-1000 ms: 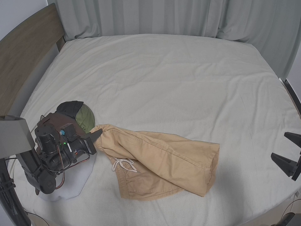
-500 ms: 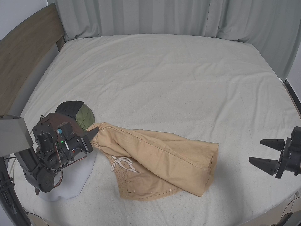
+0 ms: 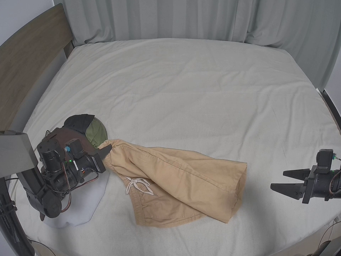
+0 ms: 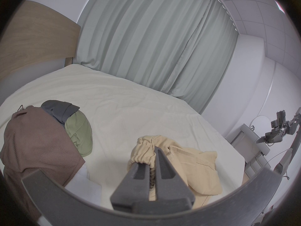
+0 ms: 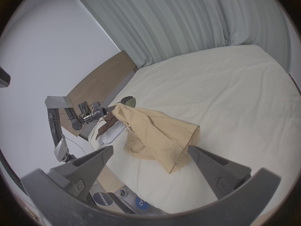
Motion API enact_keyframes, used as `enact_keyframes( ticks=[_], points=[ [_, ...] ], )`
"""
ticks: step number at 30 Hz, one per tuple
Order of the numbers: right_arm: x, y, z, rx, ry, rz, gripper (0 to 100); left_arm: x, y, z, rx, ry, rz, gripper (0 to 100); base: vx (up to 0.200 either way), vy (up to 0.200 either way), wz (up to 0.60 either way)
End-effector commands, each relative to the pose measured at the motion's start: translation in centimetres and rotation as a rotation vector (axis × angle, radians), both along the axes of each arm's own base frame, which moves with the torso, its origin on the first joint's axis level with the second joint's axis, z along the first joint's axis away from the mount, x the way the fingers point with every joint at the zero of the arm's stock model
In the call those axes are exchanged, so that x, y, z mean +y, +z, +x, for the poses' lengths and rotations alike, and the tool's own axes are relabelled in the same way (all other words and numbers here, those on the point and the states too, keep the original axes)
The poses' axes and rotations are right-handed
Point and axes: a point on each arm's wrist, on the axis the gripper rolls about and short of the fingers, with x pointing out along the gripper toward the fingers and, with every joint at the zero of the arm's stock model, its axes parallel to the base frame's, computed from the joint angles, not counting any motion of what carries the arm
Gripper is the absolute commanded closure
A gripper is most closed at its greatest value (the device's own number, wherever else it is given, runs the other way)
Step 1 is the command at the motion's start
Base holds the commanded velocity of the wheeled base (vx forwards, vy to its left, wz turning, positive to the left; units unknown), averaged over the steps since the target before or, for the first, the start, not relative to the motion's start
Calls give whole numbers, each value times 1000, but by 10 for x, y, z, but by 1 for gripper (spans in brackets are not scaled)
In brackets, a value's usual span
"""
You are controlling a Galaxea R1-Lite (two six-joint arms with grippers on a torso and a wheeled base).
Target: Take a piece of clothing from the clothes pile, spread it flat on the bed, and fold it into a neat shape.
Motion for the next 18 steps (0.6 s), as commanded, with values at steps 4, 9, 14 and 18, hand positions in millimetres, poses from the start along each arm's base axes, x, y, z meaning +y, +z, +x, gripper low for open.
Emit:
enact_keyframes(
  ticks=[4,9,14,18],
  points=[
    [5,-19,20,91,-4,-11,0,0,-3,1,9,0,1,100,0,0,0],
    [9,-31,34,147,-44,52,0,0,-5,1,15,0,2,100,0,0,0],
    [13,-40,44,183,-57,81,0,0,-9,1,30,0,5,100,0,0,0],
    [16,-48,51,221,-59,88,0,0,-13,2,41,1,6,100,0,0,0]
  ],
)
